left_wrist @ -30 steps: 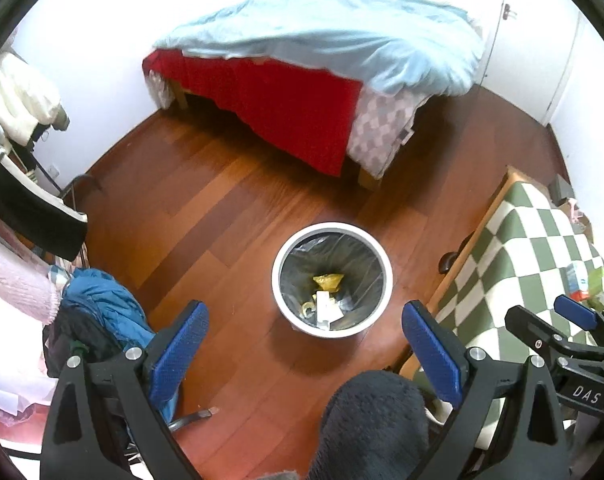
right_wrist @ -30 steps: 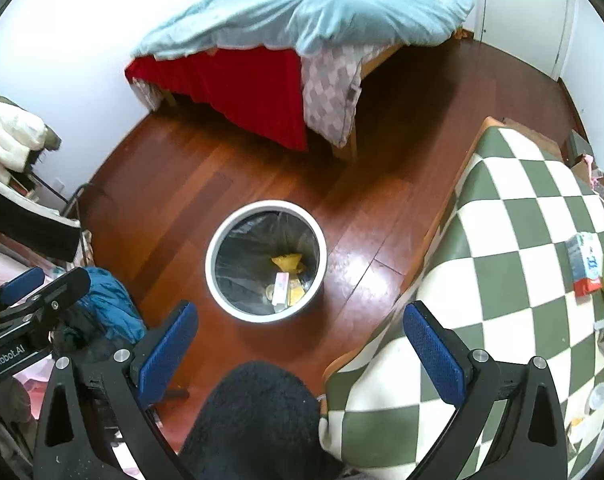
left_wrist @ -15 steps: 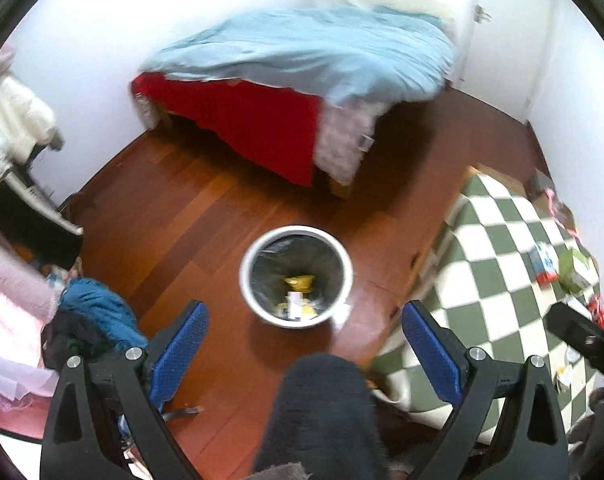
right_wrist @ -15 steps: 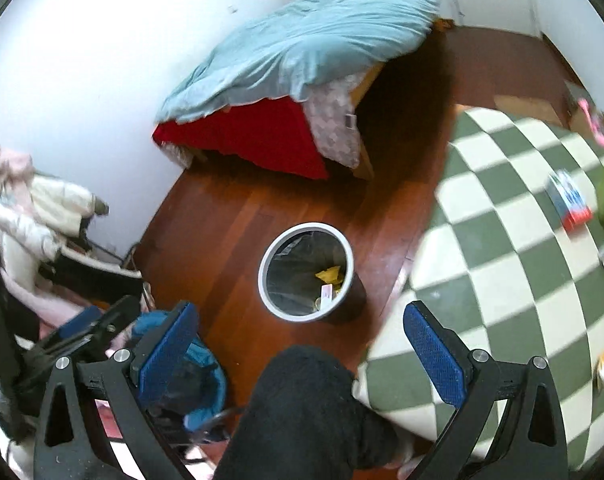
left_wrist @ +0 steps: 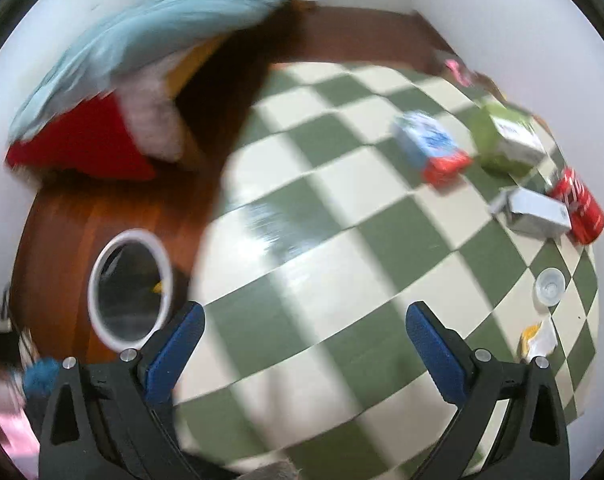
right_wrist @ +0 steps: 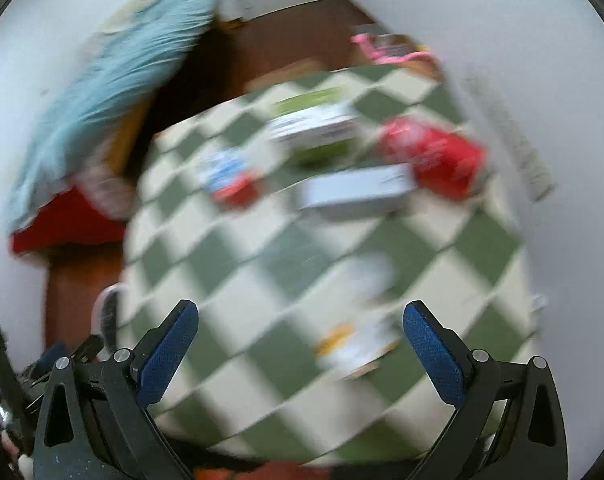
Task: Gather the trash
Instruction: 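Grasp the grey box with the left tool while the right tool grasps the red Coca-Cola can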
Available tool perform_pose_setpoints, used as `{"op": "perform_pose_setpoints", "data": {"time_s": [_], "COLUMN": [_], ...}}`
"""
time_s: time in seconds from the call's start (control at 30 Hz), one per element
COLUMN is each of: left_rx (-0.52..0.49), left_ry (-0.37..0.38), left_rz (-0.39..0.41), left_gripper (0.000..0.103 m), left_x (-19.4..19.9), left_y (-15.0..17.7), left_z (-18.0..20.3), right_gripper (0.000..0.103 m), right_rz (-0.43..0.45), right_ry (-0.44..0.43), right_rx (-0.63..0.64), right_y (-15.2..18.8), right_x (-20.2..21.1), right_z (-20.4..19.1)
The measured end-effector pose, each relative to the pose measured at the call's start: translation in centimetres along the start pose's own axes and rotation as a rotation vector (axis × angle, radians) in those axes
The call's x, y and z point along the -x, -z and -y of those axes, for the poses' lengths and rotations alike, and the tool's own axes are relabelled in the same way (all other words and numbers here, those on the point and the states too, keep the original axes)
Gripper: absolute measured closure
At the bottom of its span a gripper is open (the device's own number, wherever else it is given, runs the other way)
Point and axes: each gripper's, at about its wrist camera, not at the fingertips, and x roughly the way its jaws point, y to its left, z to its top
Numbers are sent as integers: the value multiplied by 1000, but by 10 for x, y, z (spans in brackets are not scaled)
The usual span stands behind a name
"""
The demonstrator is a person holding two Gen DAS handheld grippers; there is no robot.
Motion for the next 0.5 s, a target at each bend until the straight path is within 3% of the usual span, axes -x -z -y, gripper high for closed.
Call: {"op": "perform_pose_setpoints", "data": {"time_s": [0.2, 0.23, 0.27, 0.3, 0.5], "left_rx": [-129, -137, -141, -147, -175], "left_ry": [-34, -38, -39, -38, -38], "left_rz": [-67, -72, -74, -75, -68], "left_gripper": [0, 0, 0, 0, 0], "left_x": [-51, -56, -58, -60, -66], "left_y": [-30, -33, -35, -37, -43], "left_z": [73, 79, 82, 86, 100], "right_gripper": [0, 7, 19, 24, 24], "right_rz": [-58, -77, -88, -115, -271], "right_ry": [164, 181, 190, 196, 185], "right_rx": [113, 135, 152, 180, 378], "right_y": [-77, -89, -99, -112, -149], "right_x": [-49, -58, -65, -75, -126], "right_z": [63, 68, 74, 78, 83]}}
